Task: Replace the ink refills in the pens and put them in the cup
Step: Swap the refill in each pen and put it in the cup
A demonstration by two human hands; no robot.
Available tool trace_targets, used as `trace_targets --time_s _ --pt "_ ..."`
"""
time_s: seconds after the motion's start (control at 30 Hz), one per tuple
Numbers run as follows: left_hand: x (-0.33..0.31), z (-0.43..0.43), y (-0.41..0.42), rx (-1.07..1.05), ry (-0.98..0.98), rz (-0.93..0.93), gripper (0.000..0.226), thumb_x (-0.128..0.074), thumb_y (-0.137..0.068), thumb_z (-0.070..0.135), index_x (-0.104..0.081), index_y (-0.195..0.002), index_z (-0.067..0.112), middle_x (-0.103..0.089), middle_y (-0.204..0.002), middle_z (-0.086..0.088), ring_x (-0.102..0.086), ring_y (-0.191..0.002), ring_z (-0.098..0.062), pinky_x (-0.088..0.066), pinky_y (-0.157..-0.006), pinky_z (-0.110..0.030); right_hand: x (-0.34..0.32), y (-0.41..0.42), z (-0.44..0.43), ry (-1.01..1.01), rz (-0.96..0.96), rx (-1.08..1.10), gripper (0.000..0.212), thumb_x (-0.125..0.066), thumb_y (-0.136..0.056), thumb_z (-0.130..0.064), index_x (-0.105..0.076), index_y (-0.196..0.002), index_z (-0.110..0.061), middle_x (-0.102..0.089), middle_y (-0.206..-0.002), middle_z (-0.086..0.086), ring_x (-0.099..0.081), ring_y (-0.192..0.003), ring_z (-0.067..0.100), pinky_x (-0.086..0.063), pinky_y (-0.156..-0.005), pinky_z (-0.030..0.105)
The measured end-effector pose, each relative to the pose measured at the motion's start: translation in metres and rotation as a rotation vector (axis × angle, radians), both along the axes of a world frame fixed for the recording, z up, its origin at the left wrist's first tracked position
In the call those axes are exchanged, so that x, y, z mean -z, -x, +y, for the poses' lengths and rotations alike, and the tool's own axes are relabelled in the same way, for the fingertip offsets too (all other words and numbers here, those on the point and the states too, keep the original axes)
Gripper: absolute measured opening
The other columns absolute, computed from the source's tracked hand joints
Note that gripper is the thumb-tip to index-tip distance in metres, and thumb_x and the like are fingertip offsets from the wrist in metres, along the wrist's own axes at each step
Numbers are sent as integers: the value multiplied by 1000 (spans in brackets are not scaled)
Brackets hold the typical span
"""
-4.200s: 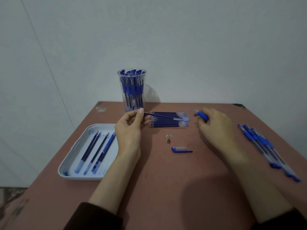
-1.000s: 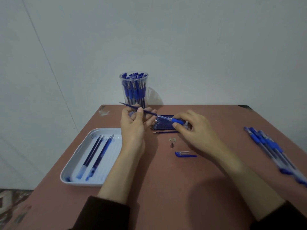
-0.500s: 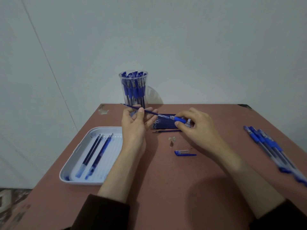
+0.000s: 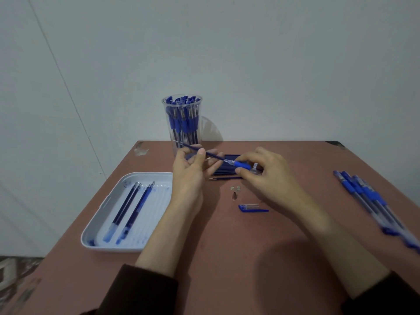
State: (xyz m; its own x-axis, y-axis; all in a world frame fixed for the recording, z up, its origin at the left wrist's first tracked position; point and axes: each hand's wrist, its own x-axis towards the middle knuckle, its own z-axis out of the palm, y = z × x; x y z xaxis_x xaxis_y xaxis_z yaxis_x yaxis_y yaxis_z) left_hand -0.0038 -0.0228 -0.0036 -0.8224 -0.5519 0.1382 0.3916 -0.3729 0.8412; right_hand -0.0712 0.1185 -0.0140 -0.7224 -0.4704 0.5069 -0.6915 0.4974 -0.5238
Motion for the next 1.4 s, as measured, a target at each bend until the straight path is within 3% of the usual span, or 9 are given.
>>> trace_targets --time_s 0.13,0.3,0.4,0.5,0.6,0.8,0.87,1.2,1.4 --pt "3 2 1 88 238 -99 12 -53 -94 3 -58 -94 14 -66 -88 -6 -65 -84 -17 -55 -72 -18 0 0 -3 78 -59 -31 9 -64 -87 -26 -69 -94 -29 -61 -83 -9 -54 -74 7 -41 -68 26" --pt "18 6 1 30 790 -294 23 -70 -82 12 -68 -98 27 -70 -92 12 -65 -88 -5 -57 -78 -27 -13 1 -2 458 -463 -75 16 -56 -94 -16 -67 -87 -25 -61 -70 -5 -51 -58 11 -43 -62 33" --pt "15 4 -4 135 1258 -439 24 -65 -85 16 -70 -105 29 -64 -88 18 -58 -80 -1 -44 -78 -15 -22 2 3 632 -625 -90 20 -50 -97 -13 -68 -89 -19 -60 -74 2 -49 -56 11 -41 -58 27" --pt "13 2 -6 213 1435 -452 23 -64 -87 16 -71 -106 26 -68 -97 9 -54 -79 1 -35 -70 -5 -25 2 7 684 -676 -114 20 -48 -98 -13 -68 -94 -15 -59 -74 2 -49 -56 10 -43 -56 22" --pt "14 4 -4 144 1322 -382 13 -67 -86 15 -75 -92 23 -71 -91 9 -59 -80 2 -40 -70 -2 -21 4 6 621 -624 -84 20 -51 -96 -14 -69 -90 -20 -60 -72 -1 -49 -55 9 -42 -58 25" --pt "7 -2 -1 27 405 -187 19 -67 -83 0 -70 -86 19 -72 -82 0 -67 -73 -9 -51 -64 -13 -8 2 5 244 -241 -40 13 -62 -88 -19 -70 -86 -28 -65 -75 -11 -50 -64 4 -42 -66 25" --pt "5 -4 -2 44 256 -145 20 -66 -82 -4 -69 -88 15 -73 -84 -4 -69 -74 -10 -54 -68 -16 -7 0 4 159 -179 -18 12 -63 -87 -20 -70 -89 -28 -66 -83 -14 -53 -69 2 -45 -70 25" --pt "7 -4 -2 100 257 -122 23 -70 -78 -3 -69 -93 14 -73 -85 -1 -69 -81 -11 -54 -73 -18 -4 -2 2 52 -85 -1 11 -64 -84 -24 -72 -90 -30 -66 -81 -9 -58 -76 11 -48 -74 38" --pt "7 -3 -4 115 317 -138 26 -70 -78 -4 -68 -96 15 -74 -84 2 -70 -80 -8 -54 -72 -18 -7 -8 -1 24 -63 -36 12 -63 -86 -22 -73 -90 -26 -64 -74 -11 -54 -68 5 -39 -63 22"
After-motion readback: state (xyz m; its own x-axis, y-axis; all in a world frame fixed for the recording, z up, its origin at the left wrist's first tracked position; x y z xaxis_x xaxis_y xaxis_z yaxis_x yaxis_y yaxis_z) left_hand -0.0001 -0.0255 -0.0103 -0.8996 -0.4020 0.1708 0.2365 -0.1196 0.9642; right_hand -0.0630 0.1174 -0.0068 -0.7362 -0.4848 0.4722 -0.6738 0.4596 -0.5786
